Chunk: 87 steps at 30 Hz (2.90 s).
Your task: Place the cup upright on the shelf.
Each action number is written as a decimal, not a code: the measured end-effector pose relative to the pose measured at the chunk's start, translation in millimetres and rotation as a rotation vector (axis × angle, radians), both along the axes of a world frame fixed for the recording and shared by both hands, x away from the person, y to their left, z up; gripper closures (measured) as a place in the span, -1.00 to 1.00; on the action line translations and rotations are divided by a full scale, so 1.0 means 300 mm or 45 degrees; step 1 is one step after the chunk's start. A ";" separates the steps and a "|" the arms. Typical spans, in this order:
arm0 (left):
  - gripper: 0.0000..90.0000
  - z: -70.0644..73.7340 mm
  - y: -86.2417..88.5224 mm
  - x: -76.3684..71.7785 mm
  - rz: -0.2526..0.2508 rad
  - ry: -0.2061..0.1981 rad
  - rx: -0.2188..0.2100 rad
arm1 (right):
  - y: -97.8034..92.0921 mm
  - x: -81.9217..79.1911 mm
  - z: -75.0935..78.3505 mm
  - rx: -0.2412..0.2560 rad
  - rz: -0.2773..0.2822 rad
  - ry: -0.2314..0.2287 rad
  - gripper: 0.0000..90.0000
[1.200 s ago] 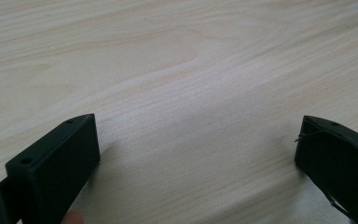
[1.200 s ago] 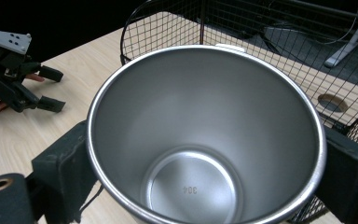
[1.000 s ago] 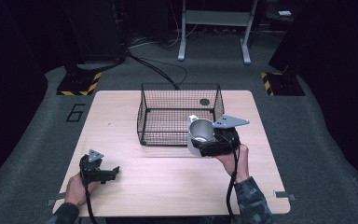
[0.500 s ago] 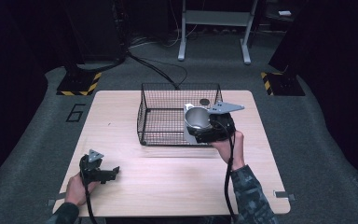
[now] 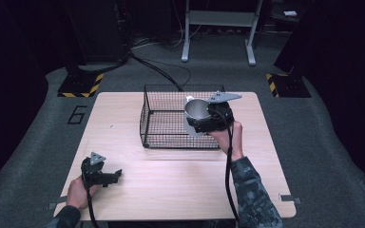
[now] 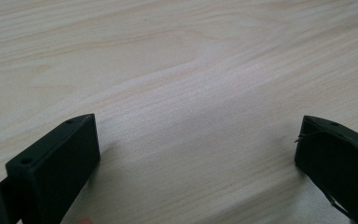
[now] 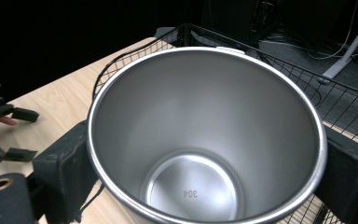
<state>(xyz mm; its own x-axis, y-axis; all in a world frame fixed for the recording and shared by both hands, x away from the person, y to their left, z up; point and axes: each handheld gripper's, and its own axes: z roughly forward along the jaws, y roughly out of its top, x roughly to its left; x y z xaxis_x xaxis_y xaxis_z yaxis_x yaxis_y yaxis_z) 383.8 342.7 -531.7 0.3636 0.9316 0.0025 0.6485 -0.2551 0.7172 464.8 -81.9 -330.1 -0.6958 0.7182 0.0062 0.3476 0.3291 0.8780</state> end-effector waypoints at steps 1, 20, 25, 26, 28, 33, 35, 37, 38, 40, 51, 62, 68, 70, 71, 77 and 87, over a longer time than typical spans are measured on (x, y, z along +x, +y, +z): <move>-1.00 0.000 0.000 0.001 -0.001 -0.003 0.002 | 0.004 0.008 -0.001 -0.003 -0.005 -0.004 -0.85; -1.00 0.000 0.000 0.001 0.000 -0.005 0.003 | 0.043 0.157 -0.062 -0.018 -0.051 0.078 -0.85; -1.00 -0.001 0.000 0.001 0.003 -0.009 0.003 | 0.051 0.210 -0.095 -0.021 -0.072 0.116 -0.85; -1.00 0.000 0.001 0.001 -0.001 -0.003 0.003 | 0.053 0.217 -0.101 -0.022 -0.075 0.119 -0.85; -1.00 -0.001 0.000 0.001 0.001 -0.007 0.002 | 0.058 0.237 -0.115 -0.037 -0.077 0.125 -0.85; -1.00 -0.001 -0.001 0.001 0.005 -0.011 0.003 | 0.077 0.273 -0.149 -0.034 -0.097 0.167 -0.85; -1.00 -0.001 0.000 0.001 0.004 -0.009 0.004 | 0.082 0.288 -0.163 -0.042 -0.100 0.182 -0.85; -1.00 -0.001 -0.001 0.002 0.005 -0.011 0.003 | 0.087 0.303 -0.176 -0.051 -0.105 0.189 -0.85; -1.00 0.000 0.000 0.002 0.000 -0.004 0.003 | 0.090 0.309 -0.183 -0.051 -0.110 0.200 -0.85; -1.00 -0.001 0.000 0.002 0.003 -0.010 0.004 | 0.093 0.324 -0.198 -0.060 -0.114 0.215 -0.85; -1.00 -0.001 -0.002 0.001 0.007 -0.005 -0.004 | 0.106 0.369 -0.252 -0.090 -0.136 0.287 -0.85; -1.00 -0.001 0.000 0.002 0.004 -0.010 0.006 | 0.119 0.399 -0.286 -0.134 -0.154 0.346 -0.85; -1.00 -0.002 -0.002 0.001 0.009 -0.009 -0.003 | 0.128 0.410 -0.300 -0.158 -0.154 0.377 -0.85; -1.00 -0.001 -0.001 0.001 0.005 -0.002 -0.003 | 0.133 0.412 -0.303 -0.156 -0.160 0.384 -0.85; -1.00 -0.002 -0.002 0.001 0.009 -0.009 -0.003 | 0.131 0.413 -0.305 -0.166 -0.151 0.387 -0.85; -1.00 -0.002 -0.002 0.001 0.008 -0.007 -0.002 | 0.136 0.417 -0.312 -0.192 -0.153 0.401 -0.85; -1.00 0.000 0.001 0.002 -0.002 -0.003 0.006 | 0.148 0.420 -0.326 -0.223 -0.177 0.432 -0.86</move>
<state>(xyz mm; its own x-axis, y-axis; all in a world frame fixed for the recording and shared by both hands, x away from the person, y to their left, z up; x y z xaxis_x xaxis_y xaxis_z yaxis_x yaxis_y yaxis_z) 384.4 343.0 -531.7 0.3648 0.9311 0.0078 0.6464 -0.2593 0.7176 590.7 -37.4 -427.8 -0.5712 0.8161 0.0881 0.6596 0.3925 0.6410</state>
